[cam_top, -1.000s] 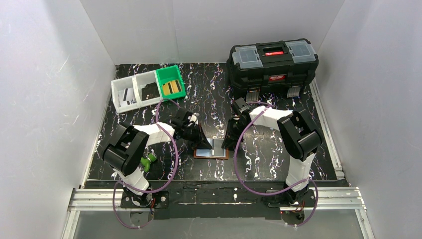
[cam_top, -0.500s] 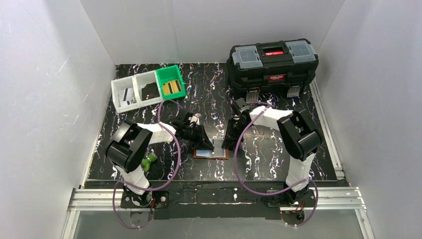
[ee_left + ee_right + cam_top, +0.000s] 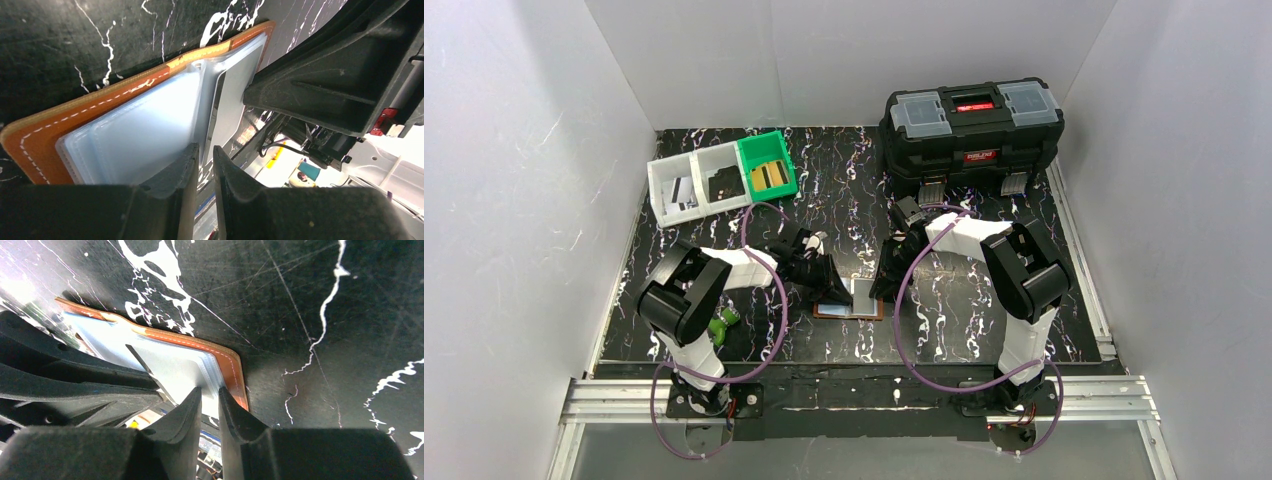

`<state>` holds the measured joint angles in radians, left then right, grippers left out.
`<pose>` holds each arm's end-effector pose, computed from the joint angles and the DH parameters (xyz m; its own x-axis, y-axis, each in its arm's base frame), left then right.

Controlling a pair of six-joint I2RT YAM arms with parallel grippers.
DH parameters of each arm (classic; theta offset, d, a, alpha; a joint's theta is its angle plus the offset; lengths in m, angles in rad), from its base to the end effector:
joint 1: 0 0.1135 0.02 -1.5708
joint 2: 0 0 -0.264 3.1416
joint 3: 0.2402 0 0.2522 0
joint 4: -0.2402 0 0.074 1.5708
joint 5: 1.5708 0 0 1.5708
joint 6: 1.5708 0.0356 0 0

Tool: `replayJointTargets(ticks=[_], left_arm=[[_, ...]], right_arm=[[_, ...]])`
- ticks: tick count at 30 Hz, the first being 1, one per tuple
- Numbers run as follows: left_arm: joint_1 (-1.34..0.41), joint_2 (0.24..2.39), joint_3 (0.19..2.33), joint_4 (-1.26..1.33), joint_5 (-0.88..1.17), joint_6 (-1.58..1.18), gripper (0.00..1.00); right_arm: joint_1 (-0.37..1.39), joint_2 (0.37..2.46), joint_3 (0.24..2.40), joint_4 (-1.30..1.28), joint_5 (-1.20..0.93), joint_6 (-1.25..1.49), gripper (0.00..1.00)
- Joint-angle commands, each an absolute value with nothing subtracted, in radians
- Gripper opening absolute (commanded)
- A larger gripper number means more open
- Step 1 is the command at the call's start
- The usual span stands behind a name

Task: Take the credit cards out of the card holder
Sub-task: Remove the credit card from the card holder.

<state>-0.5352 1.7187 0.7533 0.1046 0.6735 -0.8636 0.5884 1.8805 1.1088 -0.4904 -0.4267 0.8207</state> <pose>0.2588 -0.1793 0.1301 -0.9927 -0.1022 -0.0639 -0.0097 0.5961 -0.8028 0.2831 0.2066 0.1357 -0.9864 0.1425 0.0814 0.1641 0.8555 0.4911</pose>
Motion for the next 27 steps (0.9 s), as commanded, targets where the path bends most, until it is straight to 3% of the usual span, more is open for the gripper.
replayJointTargets(ticks=[1, 27], left_arm=[[-0.547, 1.704, 0.737, 0.090, 0.689, -0.850, 0.17], [-0.580, 1.713, 0.766, 0.150, 0.711, -0.919, 0.08]], right_arm=[[0.606, 1.969, 1.057, -0.463, -0.281, 0.801, 0.27], [0.616, 1.985, 1.060, -0.461, -0.279, 0.801, 0.27]])
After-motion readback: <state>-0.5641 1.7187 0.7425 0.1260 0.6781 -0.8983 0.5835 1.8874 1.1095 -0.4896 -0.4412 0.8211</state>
